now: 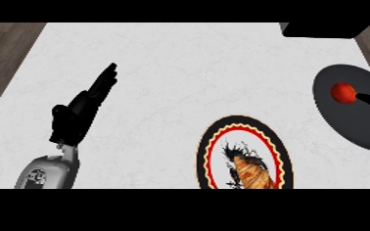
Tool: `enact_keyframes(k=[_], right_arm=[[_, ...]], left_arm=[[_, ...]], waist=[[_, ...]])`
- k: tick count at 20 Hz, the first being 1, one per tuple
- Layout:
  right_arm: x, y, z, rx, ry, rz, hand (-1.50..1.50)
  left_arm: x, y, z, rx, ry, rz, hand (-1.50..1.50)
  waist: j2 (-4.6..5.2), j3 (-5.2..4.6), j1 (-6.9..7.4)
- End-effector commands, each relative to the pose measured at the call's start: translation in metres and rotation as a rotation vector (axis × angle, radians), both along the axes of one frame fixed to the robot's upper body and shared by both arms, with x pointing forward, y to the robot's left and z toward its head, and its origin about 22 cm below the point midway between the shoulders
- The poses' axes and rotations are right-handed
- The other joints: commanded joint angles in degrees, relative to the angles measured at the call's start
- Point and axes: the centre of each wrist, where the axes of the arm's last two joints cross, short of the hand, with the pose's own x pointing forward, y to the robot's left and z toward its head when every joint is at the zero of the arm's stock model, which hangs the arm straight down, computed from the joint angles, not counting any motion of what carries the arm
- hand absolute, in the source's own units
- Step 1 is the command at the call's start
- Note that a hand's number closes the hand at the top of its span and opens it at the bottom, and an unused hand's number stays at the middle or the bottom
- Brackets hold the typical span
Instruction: Pick the tomato from the plate and place it in the pan
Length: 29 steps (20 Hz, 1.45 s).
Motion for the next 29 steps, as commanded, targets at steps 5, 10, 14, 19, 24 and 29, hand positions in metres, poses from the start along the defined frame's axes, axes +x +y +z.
enact_keyframes(k=[5,10,14,19,24,29], right_arm=[[-0.062,-0.041,-0.014,0.102,-0.097,0.12,-1.5],[-0.097,-0.046,-0.039,0.095,-0.188,0.14,-1.5],[-0.112,-0.055,-0.039,0.088,-0.19,0.147,-1.5],[-0.133,-0.054,-0.054,0.125,-0.203,0.168,-1.5],[-0.159,-0.045,-0.08,0.109,-0.208,0.168,-1.5],[-0.176,-0.06,-0.068,0.075,-0.206,0.141,-1.5]], left_arm=[[0.0,0.021,-0.002,0.01,0.0,0.015,0.0],[0.0,0.021,-0.008,-0.001,0.023,0.015,0.0],[-0.005,0.015,-0.01,-0.003,0.014,0.031,0.0],[0.003,0.013,-0.007,-0.005,0.04,0.036,0.0],[-0.005,0.01,-0.005,-0.004,0.023,0.042,0.0],[-0.008,0.02,0.002,0.002,0.017,0.021,0.0]], waist=[[-0.17,-0.05,-0.7],[-0.34,-0.07,-1.24],[-0.56,-0.11,-1.28],[-0.8,-0.17,-1.92],[-0.94,-0.14,-2.03],[-1.1,-0.19,-2.01]])
